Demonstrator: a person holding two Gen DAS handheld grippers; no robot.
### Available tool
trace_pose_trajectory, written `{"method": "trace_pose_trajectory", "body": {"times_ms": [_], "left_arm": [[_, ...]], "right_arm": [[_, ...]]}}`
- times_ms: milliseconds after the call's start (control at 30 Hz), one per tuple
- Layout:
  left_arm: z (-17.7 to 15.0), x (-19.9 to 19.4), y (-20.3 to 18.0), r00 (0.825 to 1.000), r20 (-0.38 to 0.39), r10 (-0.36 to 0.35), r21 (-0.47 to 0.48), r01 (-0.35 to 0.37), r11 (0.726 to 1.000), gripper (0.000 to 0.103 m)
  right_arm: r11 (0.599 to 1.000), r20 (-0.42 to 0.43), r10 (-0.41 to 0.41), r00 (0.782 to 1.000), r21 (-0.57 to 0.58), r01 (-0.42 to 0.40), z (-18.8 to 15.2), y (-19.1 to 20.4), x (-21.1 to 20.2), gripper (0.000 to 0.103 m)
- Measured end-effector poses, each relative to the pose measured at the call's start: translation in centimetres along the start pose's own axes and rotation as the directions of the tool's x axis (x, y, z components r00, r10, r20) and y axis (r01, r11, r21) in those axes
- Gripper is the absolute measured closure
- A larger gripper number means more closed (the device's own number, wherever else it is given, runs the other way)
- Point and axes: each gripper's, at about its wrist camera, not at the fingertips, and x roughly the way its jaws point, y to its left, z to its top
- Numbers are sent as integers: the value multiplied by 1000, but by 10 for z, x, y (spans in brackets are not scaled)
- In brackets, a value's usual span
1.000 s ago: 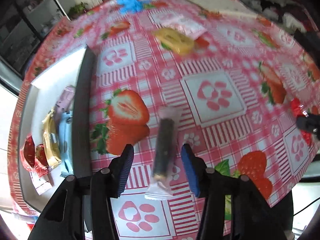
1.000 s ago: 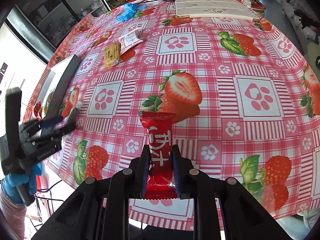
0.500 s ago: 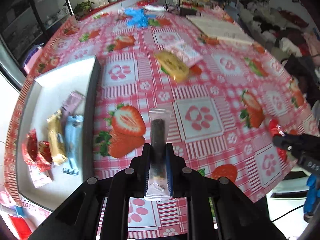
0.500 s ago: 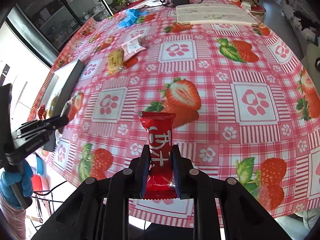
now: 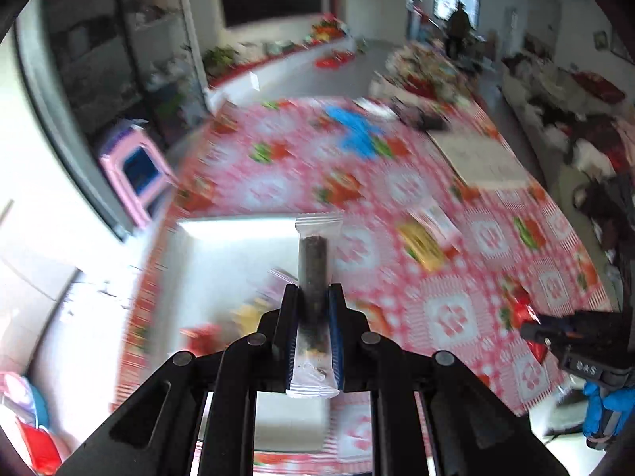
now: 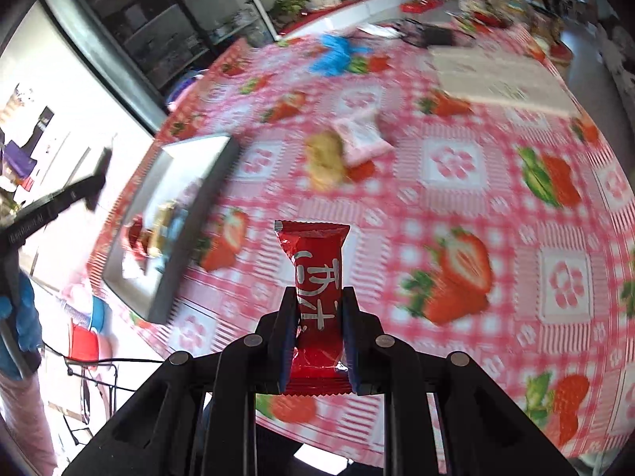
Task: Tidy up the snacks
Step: 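Lift and carry the stick snack and red wrapper over the white tray with both grippers, then open both grippers to drop the stick snack and red wrapper into the tray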
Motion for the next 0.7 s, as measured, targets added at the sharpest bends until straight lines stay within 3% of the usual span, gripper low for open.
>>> {"method": "trace_pose_trajectory", "body": {"times_ms": [100, 233, 467, 700], "left_arm": [[5, -5, 32, 997, 21, 70, -35, -69, 997, 87], [-10, 23, 58, 993, -41, 112, -66, -115, 991, 86], [-51, 96, 75, 978, -197, 72, -132, -99, 986, 87], [-58, 115, 83, 973, -217, 82, -140, -114, 984, 86]], "right_arm": [[998, 11, 35, 999, -47, -34, 21, 31, 1, 81], [991, 11, 70, 998, -113, -68, 45, 73, 11, 81], [970, -59, 128, 990, -200, -138, 80, 153, 62, 81], [956, -143, 83, 986, -267, -119, 96, 204, 124, 81]]}}
